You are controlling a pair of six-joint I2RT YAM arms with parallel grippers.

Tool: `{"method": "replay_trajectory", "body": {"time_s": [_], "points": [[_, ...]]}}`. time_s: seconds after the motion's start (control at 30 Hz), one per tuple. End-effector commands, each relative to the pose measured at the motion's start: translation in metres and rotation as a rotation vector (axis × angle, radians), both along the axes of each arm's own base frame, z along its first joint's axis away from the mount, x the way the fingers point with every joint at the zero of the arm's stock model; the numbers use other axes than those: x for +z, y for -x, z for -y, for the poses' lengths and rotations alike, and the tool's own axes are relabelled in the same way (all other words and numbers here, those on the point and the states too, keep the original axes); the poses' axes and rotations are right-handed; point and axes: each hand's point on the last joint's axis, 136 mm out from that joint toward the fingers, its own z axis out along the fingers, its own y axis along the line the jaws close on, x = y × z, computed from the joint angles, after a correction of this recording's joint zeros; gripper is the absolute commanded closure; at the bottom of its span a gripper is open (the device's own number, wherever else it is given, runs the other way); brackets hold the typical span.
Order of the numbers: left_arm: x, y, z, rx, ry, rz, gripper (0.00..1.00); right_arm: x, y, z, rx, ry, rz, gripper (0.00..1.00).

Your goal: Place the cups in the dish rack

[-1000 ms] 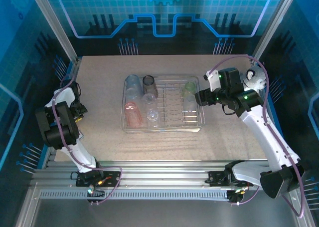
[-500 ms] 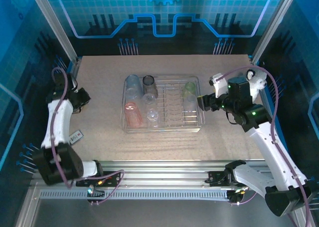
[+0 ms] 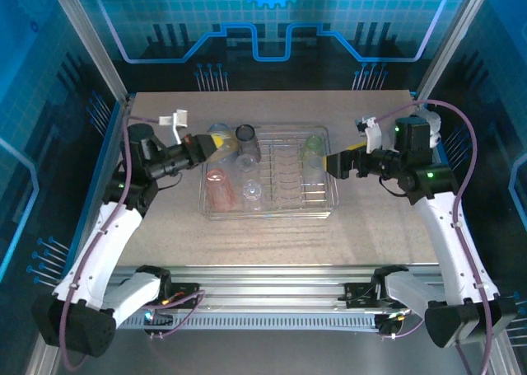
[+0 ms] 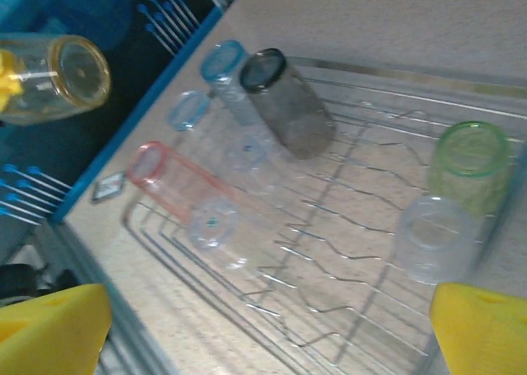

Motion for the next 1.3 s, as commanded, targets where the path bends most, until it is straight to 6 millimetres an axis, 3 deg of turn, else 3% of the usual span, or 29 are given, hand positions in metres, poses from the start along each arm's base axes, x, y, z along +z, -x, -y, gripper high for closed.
{"method": "replay_trajectory", "body": {"time_s": [0.0,0.2,0.37,0.87,1.0,1.13,1.23,1.27], "points": [[0.034,0.02,0.036,-0.161,0.116,0.111,1.0,0.034,0.01,-0.024,0.086,-0.164,0.021,0.0],[0.044,0.031,0.082,-0.305,0.213,0.131,1.0,0.062,0.01,-0.063,0.182,-0.319,0.061,0.03],[0.056,0.041,0.106,-0.412,0.302,0.152,1.0,0.072,0.01,-0.096,0.263,-0.36,0.082,0.03],[0.071,0.054,0.107,-0.464,0.324,0.202,1.0,0.078,0.013,-0.14,0.398,-0.432,0.076,0.06],[0.072,0.055,0.106,-0.459,0.333,0.208,1.0,0.085,0.015,-0.145,0.419,-0.454,0.077,0.16],[0.07,0.054,0.105,-0.447,0.323,0.213,1.0,0.088,0.011,-0.144,0.388,-0.487,0.065,0.4],[0.069,0.05,0.105,-0.43,0.305,0.215,1.0,0.089,0.009,-0.144,0.385,-0.503,0.051,0.49],[0.069,0.048,0.105,-0.423,0.3,0.213,0.86,0.088,0.009,-0.144,0.383,-0.497,0.044,0.53]]}}
